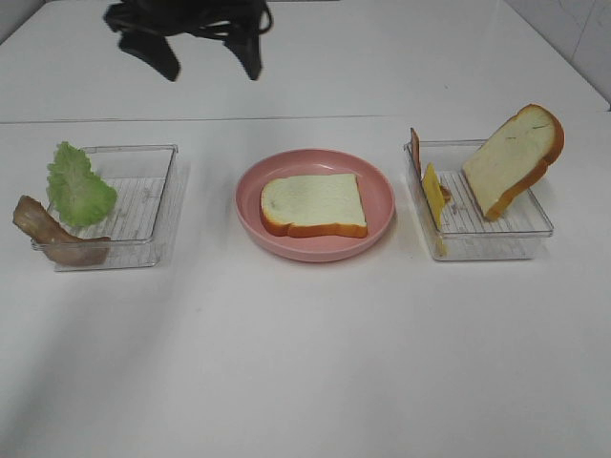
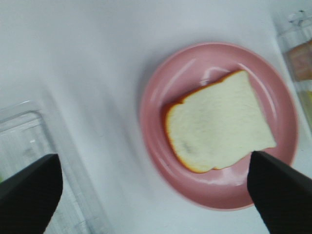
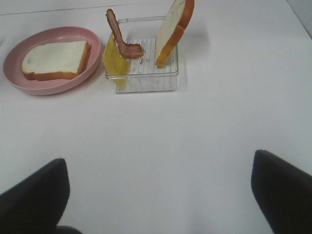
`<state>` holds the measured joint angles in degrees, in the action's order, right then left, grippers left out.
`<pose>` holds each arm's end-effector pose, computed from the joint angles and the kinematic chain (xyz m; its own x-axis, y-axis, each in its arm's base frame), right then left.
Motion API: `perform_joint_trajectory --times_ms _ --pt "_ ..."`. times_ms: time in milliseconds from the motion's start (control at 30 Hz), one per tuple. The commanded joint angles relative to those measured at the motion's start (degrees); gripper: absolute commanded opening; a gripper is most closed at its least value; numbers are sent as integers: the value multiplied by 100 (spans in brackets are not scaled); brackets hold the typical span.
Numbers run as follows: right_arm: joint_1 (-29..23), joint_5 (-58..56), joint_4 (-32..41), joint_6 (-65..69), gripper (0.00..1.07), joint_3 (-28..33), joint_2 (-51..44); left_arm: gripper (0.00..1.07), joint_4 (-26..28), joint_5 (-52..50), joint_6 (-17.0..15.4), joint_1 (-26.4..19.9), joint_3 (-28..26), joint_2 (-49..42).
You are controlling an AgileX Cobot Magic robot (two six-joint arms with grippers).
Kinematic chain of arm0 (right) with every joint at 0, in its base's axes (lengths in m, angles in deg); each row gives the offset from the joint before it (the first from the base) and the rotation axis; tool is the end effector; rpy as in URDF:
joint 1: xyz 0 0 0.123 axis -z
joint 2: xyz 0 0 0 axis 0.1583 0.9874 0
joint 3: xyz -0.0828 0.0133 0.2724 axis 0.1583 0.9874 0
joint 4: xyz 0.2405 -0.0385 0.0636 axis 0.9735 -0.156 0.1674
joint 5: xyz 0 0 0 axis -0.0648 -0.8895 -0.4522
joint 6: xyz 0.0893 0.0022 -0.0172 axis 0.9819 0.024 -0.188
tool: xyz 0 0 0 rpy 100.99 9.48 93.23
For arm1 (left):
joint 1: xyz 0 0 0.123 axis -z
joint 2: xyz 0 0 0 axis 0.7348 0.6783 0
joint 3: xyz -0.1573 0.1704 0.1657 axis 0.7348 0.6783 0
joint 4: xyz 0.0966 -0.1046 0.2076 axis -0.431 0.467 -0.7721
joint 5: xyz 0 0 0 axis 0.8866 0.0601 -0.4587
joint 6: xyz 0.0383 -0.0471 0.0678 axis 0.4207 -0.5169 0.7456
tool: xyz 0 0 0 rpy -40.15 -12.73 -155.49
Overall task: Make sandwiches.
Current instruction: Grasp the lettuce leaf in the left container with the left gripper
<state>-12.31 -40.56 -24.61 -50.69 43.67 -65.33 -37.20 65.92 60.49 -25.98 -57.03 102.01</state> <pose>-0.0030 0.0037 0.2610 -0.5369 0.0300 -0.8431 -0.0592 0.9956 0.0731 0.4592 -0.1933 0.2810 -0.8863 0.1879 -0.4233 0.2920 0.9361 -0.1959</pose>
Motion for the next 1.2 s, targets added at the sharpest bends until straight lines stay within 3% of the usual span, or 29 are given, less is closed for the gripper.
perform_joint_trajectory --times_ms 33,233,600,1200 --pt "17 57 -23 -29 94 17 -178 98 -120 636 269 -527 619 -613" --pt "17 57 -23 -29 94 17 -178 98 -573 636 327 -1169 1295 -980" --pt "17 57 -23 -29 94 17 -178 98 -625 625 384 -1811 1518 -647" --pt "17 57 -23 -29 94 17 -178 98 -590 384 424 -1822 1490 464"
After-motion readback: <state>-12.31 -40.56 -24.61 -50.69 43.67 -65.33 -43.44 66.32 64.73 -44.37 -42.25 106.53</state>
